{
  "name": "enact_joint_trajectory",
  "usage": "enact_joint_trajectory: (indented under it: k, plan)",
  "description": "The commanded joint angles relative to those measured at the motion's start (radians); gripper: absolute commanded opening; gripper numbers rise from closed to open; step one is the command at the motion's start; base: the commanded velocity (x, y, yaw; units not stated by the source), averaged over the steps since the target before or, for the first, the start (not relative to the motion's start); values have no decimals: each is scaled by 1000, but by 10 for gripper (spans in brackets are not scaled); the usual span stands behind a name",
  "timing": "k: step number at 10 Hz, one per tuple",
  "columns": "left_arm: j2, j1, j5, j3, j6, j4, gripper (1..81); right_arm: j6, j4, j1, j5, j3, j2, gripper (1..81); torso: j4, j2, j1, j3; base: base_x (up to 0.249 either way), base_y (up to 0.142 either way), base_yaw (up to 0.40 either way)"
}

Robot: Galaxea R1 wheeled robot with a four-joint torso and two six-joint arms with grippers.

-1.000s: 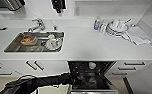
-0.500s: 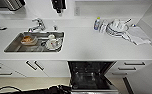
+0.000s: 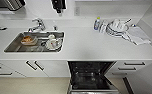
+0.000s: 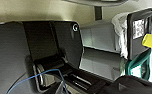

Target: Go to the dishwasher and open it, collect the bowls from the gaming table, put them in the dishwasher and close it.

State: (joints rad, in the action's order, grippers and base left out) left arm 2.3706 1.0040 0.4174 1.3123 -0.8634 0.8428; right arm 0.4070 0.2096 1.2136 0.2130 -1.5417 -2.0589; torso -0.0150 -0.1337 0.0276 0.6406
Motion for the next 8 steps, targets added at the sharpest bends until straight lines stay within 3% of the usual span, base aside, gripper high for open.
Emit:
enact_joint_trajectory:
  k: [1, 5, 8]
  plan:
    - [-45, 245, -356, 182, 23, 199, 811, 59, 2, -165, -136, 86, 83, 10, 0, 0, 0, 0, 0, 0, 0]
    - [-11, 365, -534, 396, 24, 210, 811, 113, 1, -324, -217, 149, 70, 10, 0, 0, 0, 0, 0, 0, 0]
    - [87, 455, -627, 623, 24, 210, 811, 176, 1, -441, -270, 149, 8, 10, 0, 0, 0, 0, 0, 0, 0]
